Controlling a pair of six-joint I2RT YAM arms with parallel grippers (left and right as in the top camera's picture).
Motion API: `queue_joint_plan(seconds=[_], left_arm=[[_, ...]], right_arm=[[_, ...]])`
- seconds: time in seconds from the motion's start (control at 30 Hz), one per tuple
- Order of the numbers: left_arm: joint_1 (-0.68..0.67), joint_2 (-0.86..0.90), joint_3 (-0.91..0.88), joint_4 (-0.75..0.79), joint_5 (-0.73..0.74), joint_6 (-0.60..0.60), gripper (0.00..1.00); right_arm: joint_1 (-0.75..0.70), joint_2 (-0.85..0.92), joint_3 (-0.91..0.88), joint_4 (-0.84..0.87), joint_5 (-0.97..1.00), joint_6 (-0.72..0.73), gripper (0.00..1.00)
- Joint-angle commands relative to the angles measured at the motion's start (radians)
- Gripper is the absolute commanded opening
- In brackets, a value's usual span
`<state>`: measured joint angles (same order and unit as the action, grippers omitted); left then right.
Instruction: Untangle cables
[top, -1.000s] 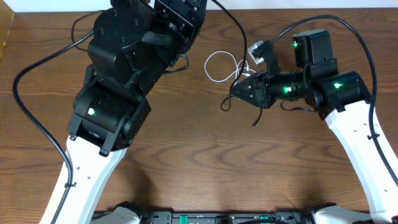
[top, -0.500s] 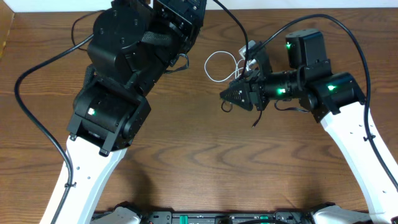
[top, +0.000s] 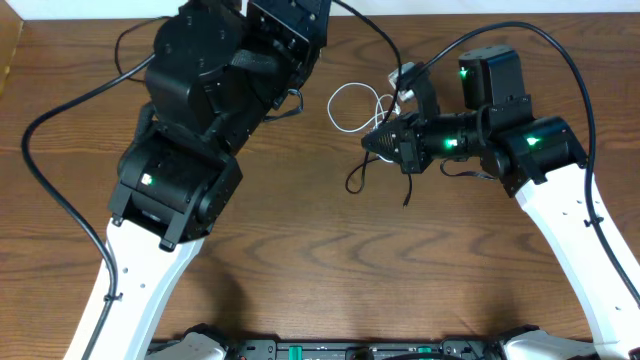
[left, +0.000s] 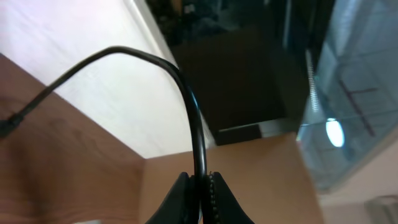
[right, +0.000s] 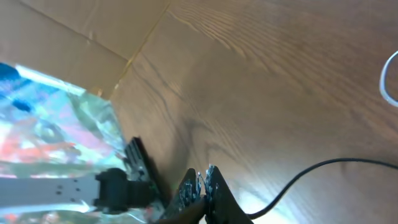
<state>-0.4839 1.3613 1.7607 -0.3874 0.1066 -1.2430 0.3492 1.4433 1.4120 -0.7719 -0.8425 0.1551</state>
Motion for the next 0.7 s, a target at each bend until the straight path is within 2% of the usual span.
queue_joint_plan(seconds=[0.0, 0.1, 0.13, 0.23, 0.3, 0.33, 0.5, 0.67], left_arm=[[0.020, -0.011, 0.005, -0.076, -0.092, 0.180, 0.15], [0.042, -0.011, 0.005, -0.195, -0.129, 0.232, 0.33], [0.054, -0.011, 0.005, -0.248, -0.135, 0.254, 0.43], [0.071, -0.011, 0.005, -0.326, -0.143, 0.308, 0.51], [0.075, -0.011, 0.005, -0.369, -0.141, 0.367, 0.67], [0.075, -0.011, 0.005, -0.379, -0.140, 0.387, 0.71], [0.075, -0.020, 0.005, -0.394, 0.045, 0.532, 0.73], [0.075, -0.034, 0.005, -0.397, 0.355, 0.706, 0.73]], right_arm=[[-0.005, -0.041, 0.000, 0.025, -0.101, 0.182, 0.01], [-0.025, -0.066, 0.000, 0.055, -0.154, 0.347, 0.01], [-0.031, -0.074, 0.000, 0.062, -0.164, 0.398, 0.01], [-0.042, -0.093, 0.000, 0.083, -0.198, 0.513, 0.01], [-0.043, -0.104, 0.000, 0.121, -0.228, 0.603, 0.01], [-0.043, -0.105, 0.000, 0.143, -0.241, 0.645, 0.01], [-0.043, -0.106, 0.000, 0.288, -0.249, 0.798, 0.01], [-0.043, -0.106, 0.000, 0.442, -0.176, 0.950, 0.01]])
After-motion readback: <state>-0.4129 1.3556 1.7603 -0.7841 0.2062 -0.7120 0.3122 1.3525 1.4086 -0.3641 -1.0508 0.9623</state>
